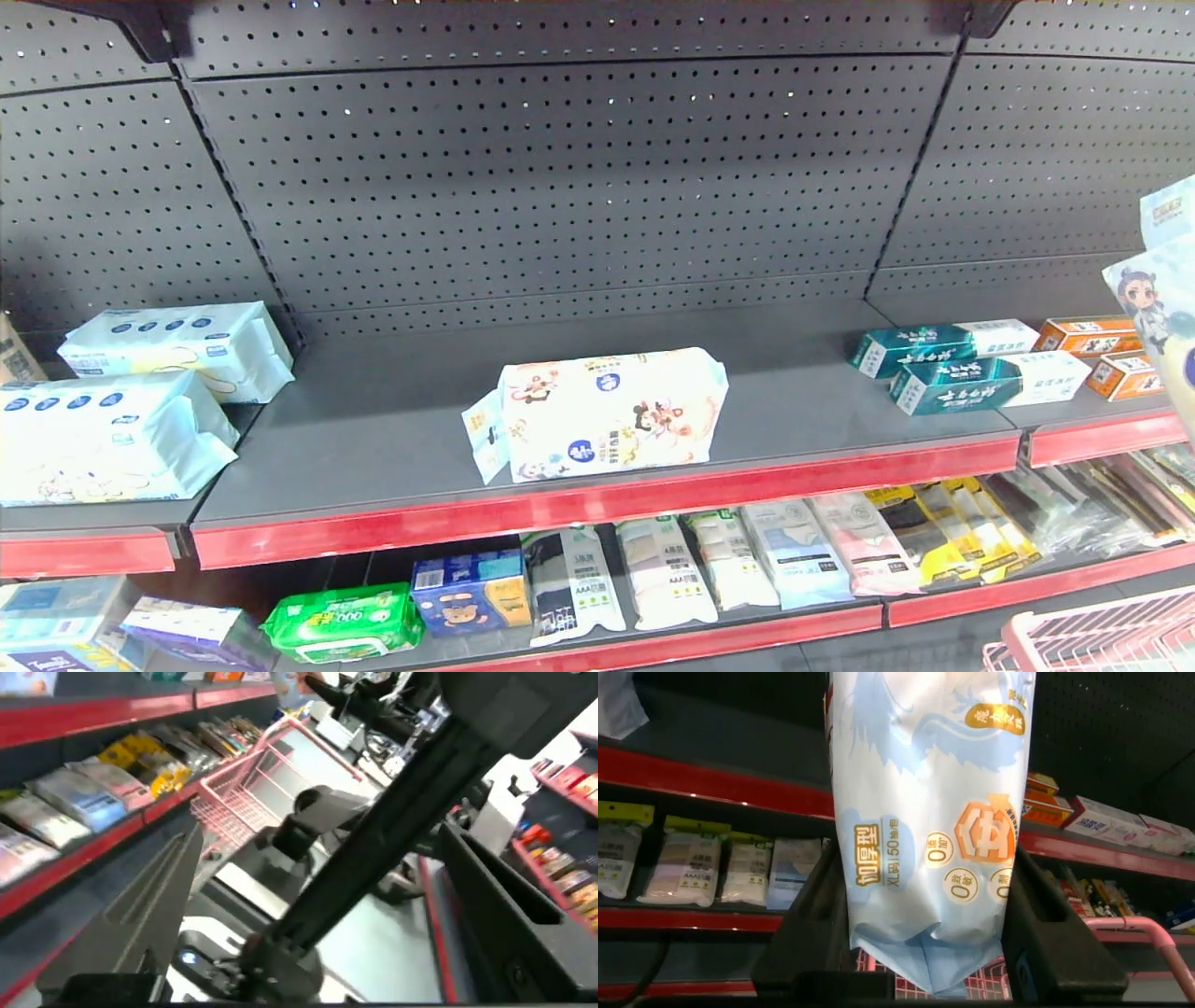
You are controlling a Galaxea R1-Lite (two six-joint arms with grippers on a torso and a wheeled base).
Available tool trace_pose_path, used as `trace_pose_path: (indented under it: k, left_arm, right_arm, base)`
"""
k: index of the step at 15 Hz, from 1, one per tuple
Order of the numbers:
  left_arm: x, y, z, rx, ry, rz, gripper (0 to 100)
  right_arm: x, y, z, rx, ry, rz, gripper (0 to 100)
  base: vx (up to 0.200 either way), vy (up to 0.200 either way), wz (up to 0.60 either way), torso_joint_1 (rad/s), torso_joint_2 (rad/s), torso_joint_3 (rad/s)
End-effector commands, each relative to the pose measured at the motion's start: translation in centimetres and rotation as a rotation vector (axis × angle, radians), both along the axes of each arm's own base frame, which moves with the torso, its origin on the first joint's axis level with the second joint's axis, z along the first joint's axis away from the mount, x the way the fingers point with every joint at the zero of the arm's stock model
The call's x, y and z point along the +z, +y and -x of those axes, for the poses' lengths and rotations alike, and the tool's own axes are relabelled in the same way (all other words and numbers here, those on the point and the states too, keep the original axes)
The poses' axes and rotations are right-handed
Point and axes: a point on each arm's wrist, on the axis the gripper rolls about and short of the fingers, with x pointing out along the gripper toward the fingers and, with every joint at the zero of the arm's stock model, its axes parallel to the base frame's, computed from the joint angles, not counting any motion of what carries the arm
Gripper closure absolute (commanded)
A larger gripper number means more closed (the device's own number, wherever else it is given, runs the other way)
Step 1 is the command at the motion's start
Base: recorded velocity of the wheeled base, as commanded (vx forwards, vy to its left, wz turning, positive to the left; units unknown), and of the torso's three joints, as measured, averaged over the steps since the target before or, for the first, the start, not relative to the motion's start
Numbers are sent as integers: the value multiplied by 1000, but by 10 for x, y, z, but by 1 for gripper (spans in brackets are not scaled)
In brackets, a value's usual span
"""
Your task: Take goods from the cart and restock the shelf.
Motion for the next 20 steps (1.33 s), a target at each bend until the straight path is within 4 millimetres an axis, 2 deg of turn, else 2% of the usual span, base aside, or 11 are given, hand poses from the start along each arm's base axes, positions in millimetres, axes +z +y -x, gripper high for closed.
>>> trace_pose_path:
  k: [1,2,5,9,15,18,20]
  left_arm:
    - [-26,5,-19,36,-63,-24,0]
    - [-36,6,-27,86,-109,-38,0]
    - [-38,3,-32,180,-123,-49,0]
    - [-47,5,-37,212,-118,-35,0]
    - [-34,15,-58,262,-68,-27,0]
    - [-21,20,-66,366,-58,9,0]
    - [-34,24,-72,384,3,39,0]
  right_arm:
    - [-3,0,2,0,-5,3,100]
    - [-7,0,0,-2,12,1,100]
    - [-16,-1,-3,-15,45,-4,100]
    - [-12,-3,-15,-19,69,-15,100]
    - [-8,-6,-37,-19,110,-43,100]
    - [1,-8,-55,-19,101,-42,100]
    - [0,-9,-65,-21,108,-69,100]
  base:
    - [0,0,0,0,0,0]
    - [0,0,0,0,0,0]
    - [0,0,0,0,0,0]
    - [0,0,0,0,0,0]
    - [0,0,0,0,0,0]
    - [0,0,0,0,0,0]
    - [0,0,0,0,0,0]
